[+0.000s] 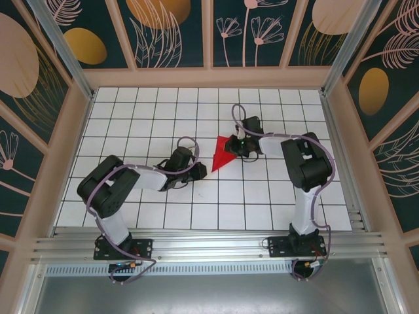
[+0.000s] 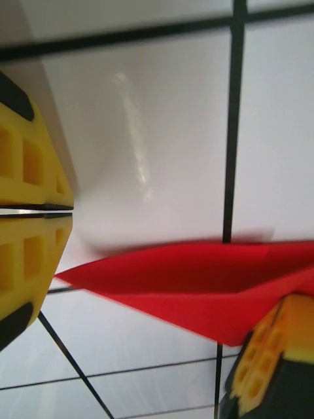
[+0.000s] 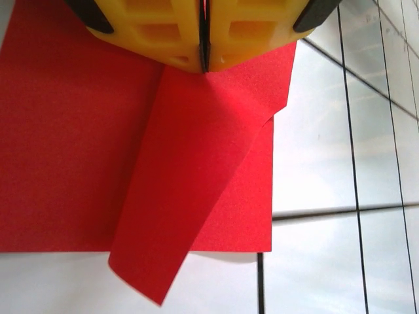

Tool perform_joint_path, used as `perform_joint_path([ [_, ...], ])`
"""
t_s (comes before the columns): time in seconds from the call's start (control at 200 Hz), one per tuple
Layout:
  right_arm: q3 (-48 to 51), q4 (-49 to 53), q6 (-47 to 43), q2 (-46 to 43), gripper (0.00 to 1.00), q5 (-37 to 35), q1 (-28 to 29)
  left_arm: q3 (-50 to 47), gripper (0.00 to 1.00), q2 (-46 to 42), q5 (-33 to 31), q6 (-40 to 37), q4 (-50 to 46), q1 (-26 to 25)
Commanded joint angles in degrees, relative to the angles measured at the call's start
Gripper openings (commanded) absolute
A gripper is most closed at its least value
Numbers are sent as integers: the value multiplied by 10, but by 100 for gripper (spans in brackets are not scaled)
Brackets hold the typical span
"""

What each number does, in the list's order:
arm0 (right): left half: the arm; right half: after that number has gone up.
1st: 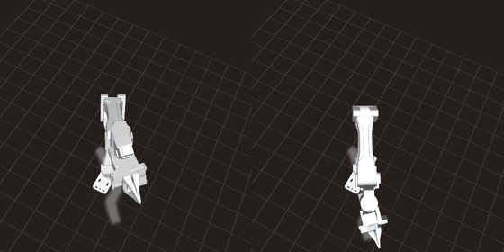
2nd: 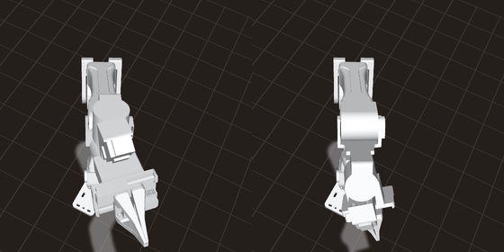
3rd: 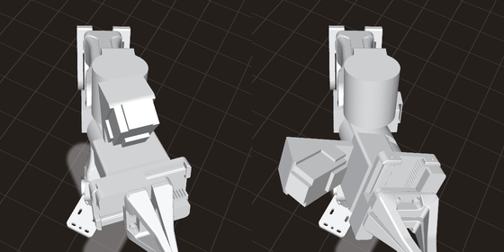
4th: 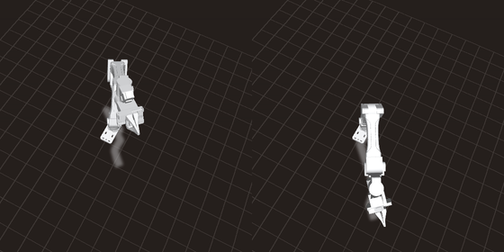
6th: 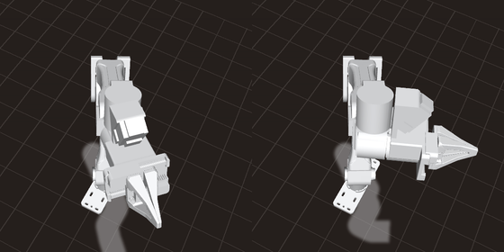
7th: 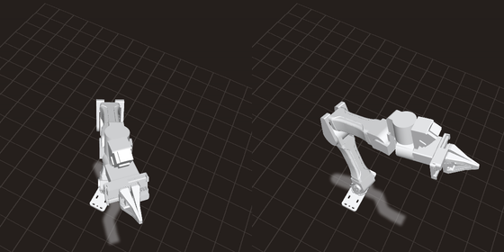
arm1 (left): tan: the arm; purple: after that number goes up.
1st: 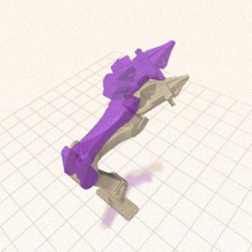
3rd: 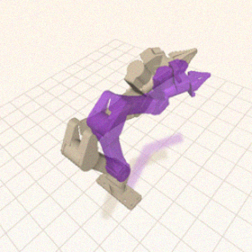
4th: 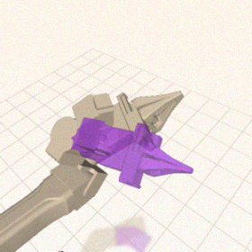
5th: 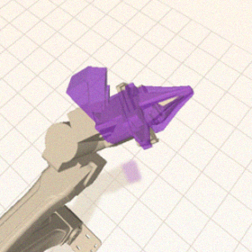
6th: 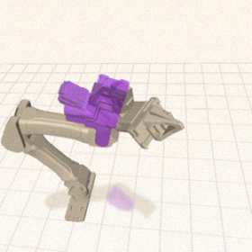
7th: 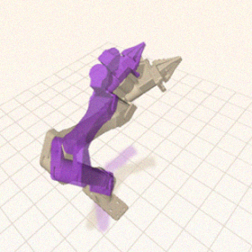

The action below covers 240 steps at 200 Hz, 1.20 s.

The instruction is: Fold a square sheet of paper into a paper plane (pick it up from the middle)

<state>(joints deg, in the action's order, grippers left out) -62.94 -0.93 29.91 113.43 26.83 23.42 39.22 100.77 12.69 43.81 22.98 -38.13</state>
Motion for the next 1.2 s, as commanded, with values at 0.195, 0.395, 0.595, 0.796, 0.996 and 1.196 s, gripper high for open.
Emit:
perform_joint_path([
  [0.195, 82, 23, 37, -72, 11, -31, 94, -29, 29, -67, 18, 39, 40, 2],
  [0.395, 97, 12, 56, -79, 12, -43, 115, -24, 34, -50, 11, 64, 5, 2],
  [0.595, 92, 15, 55, -77, 12, -45, 118, -26, 35, -36, 40, 87, 7, 2],
  [0.796, 90, 15, 55, -74, 12, -47, 120, -25, 27, -12, 67, 97, 25, 2],
  [0.996, 85, 18, 55, -76, 12, -47, 120, -24, 25, 3, 73, 101, 21, 2],
  [1.196, 72, 19, 50, -87, 12, -39, 120, -30, 14, 3, 67, 106, 29, 2],
])
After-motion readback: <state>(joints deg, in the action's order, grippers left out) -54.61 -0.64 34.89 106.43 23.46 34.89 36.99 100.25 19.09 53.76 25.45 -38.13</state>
